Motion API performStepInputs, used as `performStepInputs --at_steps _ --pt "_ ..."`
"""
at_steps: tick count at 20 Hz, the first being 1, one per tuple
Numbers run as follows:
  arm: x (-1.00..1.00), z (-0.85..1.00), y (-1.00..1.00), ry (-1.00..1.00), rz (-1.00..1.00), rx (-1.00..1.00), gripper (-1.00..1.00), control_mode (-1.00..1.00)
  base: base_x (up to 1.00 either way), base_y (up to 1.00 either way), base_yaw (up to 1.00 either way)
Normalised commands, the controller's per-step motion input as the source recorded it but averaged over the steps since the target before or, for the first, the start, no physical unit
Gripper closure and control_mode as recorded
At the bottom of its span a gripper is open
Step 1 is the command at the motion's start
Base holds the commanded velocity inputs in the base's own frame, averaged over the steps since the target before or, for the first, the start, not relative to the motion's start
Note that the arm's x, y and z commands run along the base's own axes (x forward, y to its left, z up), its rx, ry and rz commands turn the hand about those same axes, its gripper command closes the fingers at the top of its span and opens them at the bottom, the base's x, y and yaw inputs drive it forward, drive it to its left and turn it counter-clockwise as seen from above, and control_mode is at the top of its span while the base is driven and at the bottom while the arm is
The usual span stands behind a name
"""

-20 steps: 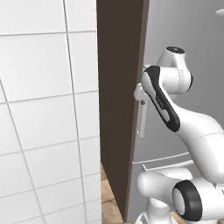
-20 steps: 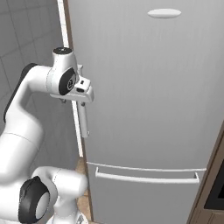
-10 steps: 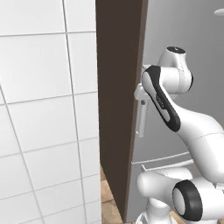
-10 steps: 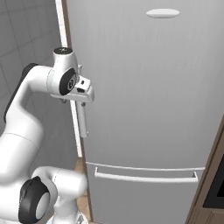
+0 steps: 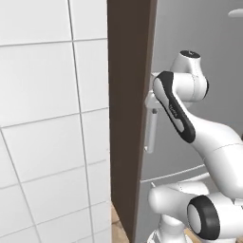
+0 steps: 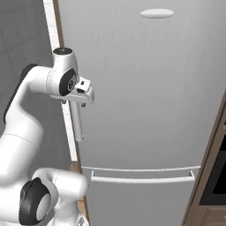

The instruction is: Gather the broccoli and carrot from the fridge and place them on a tray on the dining counter. Then gather the fish and chicken drumstick from the fridge and place them on the other tray.

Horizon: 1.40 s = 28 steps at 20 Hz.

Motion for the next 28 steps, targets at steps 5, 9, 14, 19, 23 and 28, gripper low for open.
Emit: performStepInputs --at_steps 5,9,14,19,23,28 --pt "0.00 0.00 0.00 0.00 0.00 0.00 -1.00 1.00 0.15 0.40 -0.16" --pt "0.00 0.00 0.00 0.00 0.00 0.00 -1.00 1.00 0.10 0.47 -0.12" --pt "0.00 0.00 0.00 0.00 0.00 0.00 -1.00 1.00 0.09 0.19 -0.05" --pt "0.08 -0.20 0.01 -0.05 0.00 0.00 -1.00 -1.00 0.00 0.00 0.00" --pt "0.00 -0.46 0.00 -0.23 0.09 0.00 -1.00 -1.00 0.00 0.00 0.00" --pt "0.10 -0.30 -0.02 -0.17 0.10 0.00 -1.00 -1.00 0.00 0.00 0.00"
